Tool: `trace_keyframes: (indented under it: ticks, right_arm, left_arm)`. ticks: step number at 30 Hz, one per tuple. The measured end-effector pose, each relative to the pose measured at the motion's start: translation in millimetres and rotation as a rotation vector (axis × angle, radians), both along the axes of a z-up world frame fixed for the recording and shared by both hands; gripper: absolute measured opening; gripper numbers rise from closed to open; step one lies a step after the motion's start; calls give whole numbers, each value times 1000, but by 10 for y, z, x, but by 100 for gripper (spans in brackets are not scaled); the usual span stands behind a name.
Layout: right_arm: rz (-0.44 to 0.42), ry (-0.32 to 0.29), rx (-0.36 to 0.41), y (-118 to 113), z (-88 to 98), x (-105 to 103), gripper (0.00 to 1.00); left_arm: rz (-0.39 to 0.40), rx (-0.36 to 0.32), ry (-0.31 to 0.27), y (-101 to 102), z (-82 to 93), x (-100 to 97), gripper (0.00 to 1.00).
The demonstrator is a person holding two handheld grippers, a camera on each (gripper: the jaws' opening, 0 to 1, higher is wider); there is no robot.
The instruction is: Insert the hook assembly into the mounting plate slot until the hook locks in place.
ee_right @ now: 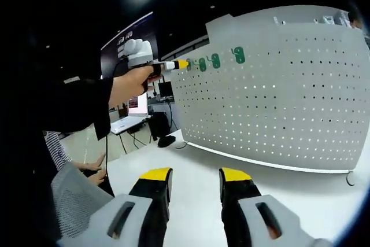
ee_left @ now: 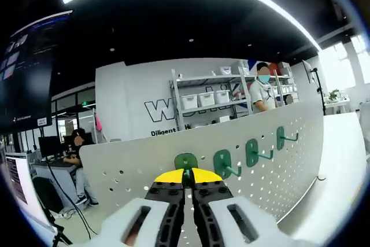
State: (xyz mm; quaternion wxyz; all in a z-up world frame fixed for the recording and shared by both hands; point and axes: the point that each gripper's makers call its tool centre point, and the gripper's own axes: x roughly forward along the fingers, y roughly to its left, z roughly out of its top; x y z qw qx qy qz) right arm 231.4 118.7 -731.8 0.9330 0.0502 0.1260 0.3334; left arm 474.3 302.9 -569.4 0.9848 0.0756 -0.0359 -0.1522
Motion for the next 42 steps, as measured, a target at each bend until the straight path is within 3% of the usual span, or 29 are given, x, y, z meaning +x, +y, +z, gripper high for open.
trace_keyframes:
  ticks: [10,21,31,36,39,42]
  right_arm:
    - [4,13,9,10,-16,0,32]
    - [11,24,5,30,-50,-14,32]
    - [6,27,4,20,-58,-12,32]
    - [-2,33,6,-3,-68,-1,31]
    - [0,38,6,8,-79,-2,31]
    - [2,38,4,13,-82,-2,31]
  left_arm:
    - [3,-2,7,30,-56,58,3]
    - [16,47,-10,18,-53,67,3]
    - [51,21,-21,5,-60,88,3]
    - [45,-81,-10,36,-59,104,3]
    - [44,-91,-7,35,-62,100,3]
    - [34,-193,16,44,-66,101,3]
